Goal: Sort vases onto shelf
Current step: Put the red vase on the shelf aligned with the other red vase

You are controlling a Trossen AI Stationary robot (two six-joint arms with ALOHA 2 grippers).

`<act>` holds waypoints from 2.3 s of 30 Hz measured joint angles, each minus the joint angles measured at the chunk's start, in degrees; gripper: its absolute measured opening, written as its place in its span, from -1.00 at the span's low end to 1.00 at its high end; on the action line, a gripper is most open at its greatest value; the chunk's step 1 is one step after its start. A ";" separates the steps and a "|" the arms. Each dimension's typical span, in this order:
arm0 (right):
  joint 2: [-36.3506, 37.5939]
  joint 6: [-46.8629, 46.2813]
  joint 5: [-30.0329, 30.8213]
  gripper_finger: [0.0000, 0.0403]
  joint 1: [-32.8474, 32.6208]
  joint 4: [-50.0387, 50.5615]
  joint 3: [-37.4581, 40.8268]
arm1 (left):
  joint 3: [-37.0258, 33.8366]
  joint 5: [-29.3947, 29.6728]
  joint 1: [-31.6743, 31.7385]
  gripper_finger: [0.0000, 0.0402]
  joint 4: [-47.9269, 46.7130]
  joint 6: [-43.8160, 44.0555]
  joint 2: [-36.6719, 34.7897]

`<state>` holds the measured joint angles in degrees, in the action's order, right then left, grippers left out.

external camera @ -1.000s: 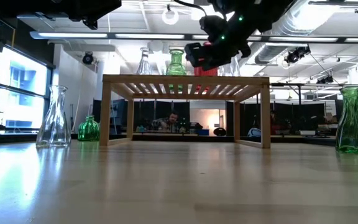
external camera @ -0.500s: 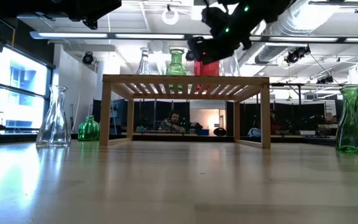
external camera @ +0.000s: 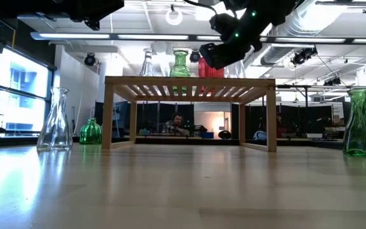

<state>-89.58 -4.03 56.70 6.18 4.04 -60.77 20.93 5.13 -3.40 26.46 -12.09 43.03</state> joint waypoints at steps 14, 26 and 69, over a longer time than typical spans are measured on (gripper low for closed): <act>1.44 2.76 -0.13 -0.99 -0.48 1.07 0.00 | 0.00 0.00 0.00 -0.69 -0.02 -0.03 0.00; 1.40 0.04 -3.41 -0.99 2.95 3.87 0.00 | 0.00 0.00 0.00 -0.69 -0.02 -0.03 0.00; 3.67 -0.19 -4.67 -0.99 3.21 10.64 0.00 | 0.00 0.00 -0.01 -0.69 0.00 -0.05 0.02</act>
<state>-85.91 -4.23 52.03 9.38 14.68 -60.77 20.93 5.13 -3.41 26.46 -12.14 43.05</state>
